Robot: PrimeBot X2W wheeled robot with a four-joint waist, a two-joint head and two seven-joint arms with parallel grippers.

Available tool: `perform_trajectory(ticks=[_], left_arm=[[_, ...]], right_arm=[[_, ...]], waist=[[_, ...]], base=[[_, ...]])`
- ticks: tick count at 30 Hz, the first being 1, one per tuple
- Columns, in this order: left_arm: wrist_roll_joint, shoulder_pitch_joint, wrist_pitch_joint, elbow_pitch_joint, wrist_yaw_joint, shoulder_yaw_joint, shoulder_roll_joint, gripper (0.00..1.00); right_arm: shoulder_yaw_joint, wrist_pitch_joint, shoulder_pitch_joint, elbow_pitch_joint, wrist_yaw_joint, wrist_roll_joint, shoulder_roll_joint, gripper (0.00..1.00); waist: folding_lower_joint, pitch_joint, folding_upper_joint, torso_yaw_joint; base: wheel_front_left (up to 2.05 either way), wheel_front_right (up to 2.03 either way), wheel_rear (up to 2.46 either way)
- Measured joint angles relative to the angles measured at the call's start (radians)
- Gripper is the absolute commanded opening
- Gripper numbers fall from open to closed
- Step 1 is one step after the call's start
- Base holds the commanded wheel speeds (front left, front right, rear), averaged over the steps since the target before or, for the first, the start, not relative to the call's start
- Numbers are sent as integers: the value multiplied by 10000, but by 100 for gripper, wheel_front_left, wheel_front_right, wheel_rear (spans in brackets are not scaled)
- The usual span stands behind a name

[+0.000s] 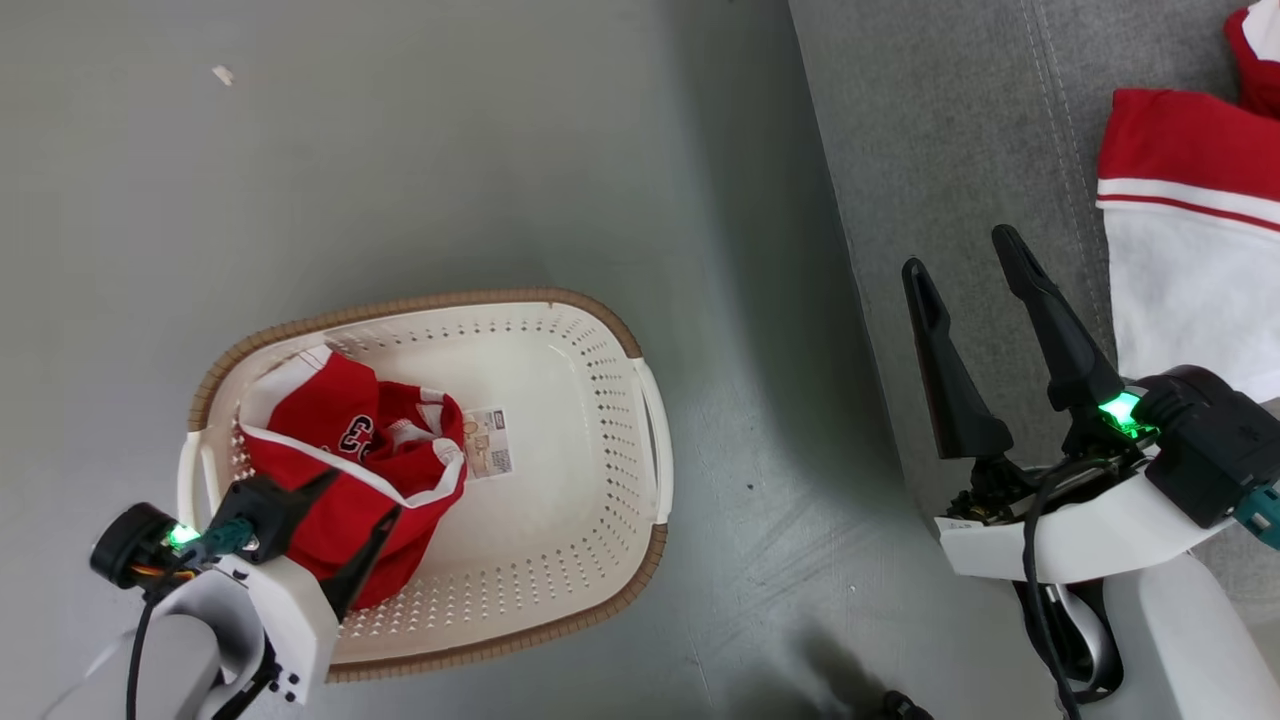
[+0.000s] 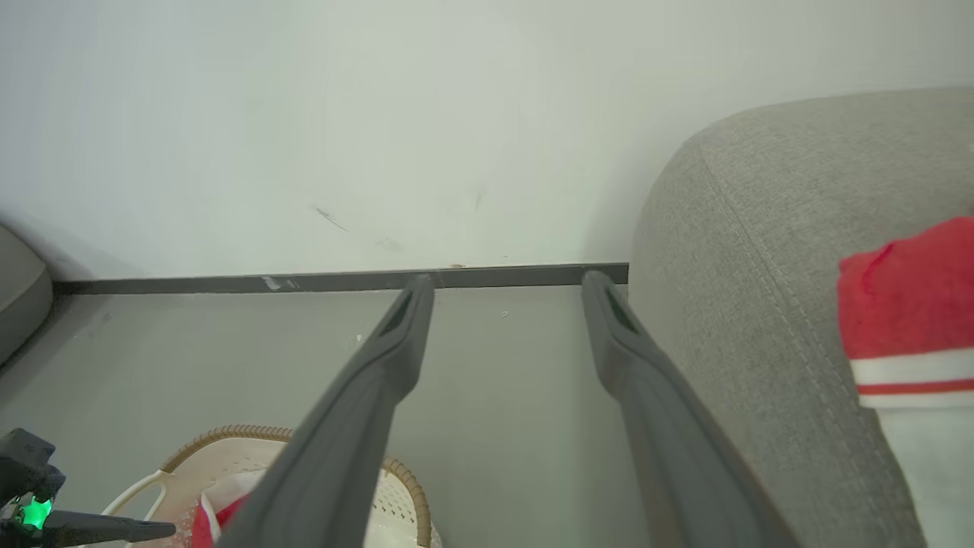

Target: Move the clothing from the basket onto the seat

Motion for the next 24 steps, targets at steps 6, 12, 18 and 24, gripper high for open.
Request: perform_trajectory(ticks=[6,12,18,24], left_arm=[[167,-399,234,500,0,-384,362,100],[453,-926,336,966,0,-673,543,100],[688,-1404,451,1398,12,-855,849,100],[786,-1638,587,1774,-2,-1172,897,100]], right_arm=[[102,0,-76,-100,0,178,2,100],[242,0,-437,-313,0,330,4,100],[345,-2,-637,-382,0,468,6,100],[497,-2,-815,-479,0,616,8,100]], waist=[[0,507,0,-280],[0,981,0,-568],[0,1407,0,-866],[0,1785,0,-1153]], base=[[0,0,0],[0,0,0],[0,0,0],[0,0,0]])
